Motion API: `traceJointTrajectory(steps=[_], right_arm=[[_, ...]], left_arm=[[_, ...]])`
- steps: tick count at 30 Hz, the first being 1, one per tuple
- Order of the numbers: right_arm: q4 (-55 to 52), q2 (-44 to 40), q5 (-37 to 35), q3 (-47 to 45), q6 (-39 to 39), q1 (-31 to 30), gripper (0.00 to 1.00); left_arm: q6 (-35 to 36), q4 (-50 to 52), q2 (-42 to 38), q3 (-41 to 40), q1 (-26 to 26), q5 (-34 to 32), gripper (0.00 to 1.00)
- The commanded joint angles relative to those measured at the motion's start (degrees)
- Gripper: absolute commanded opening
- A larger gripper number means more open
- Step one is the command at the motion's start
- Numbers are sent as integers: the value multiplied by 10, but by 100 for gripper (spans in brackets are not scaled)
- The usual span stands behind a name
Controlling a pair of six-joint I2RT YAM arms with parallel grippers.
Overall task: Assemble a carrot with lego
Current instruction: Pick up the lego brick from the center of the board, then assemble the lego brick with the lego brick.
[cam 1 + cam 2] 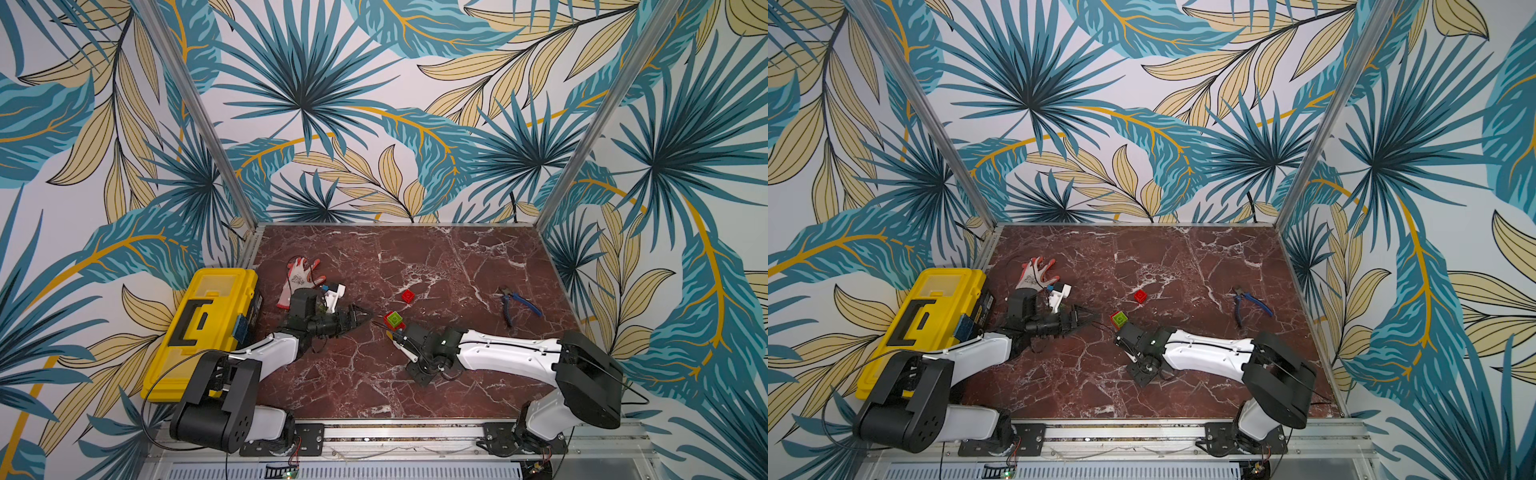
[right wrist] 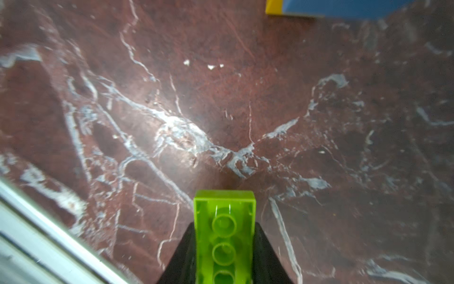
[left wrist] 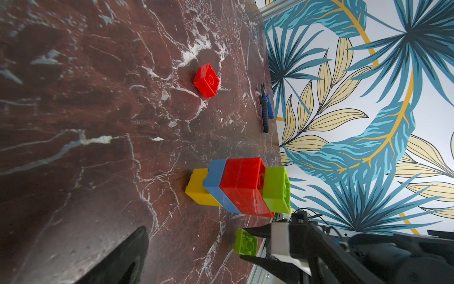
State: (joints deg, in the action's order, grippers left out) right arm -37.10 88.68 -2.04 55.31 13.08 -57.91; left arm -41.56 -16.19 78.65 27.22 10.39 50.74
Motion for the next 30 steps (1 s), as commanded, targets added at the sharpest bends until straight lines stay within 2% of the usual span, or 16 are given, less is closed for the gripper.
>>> traceJointTrajectory(steps=[1,4,8,17,23,30], right_arm=[[-111,-61,0,60,-9,-4,20],[-180,-64,-23,142,-34,4,20],[-229,-16,1,251,-56,42,20],[-299,159,20,457,-69,77,20],[-316,212,16,502,-58,90,20],[-314,228,7,508,-57,92,20]], left_arm=[[5,-12,-5,-3,-3,-6,99],[6,-12,4,1,0,-8,99],[10,-12,21,11,7,-1,99],[35,-12,32,23,24,21,100],[43,-12,43,29,26,34,99],[46,-12,55,37,31,43,99]])
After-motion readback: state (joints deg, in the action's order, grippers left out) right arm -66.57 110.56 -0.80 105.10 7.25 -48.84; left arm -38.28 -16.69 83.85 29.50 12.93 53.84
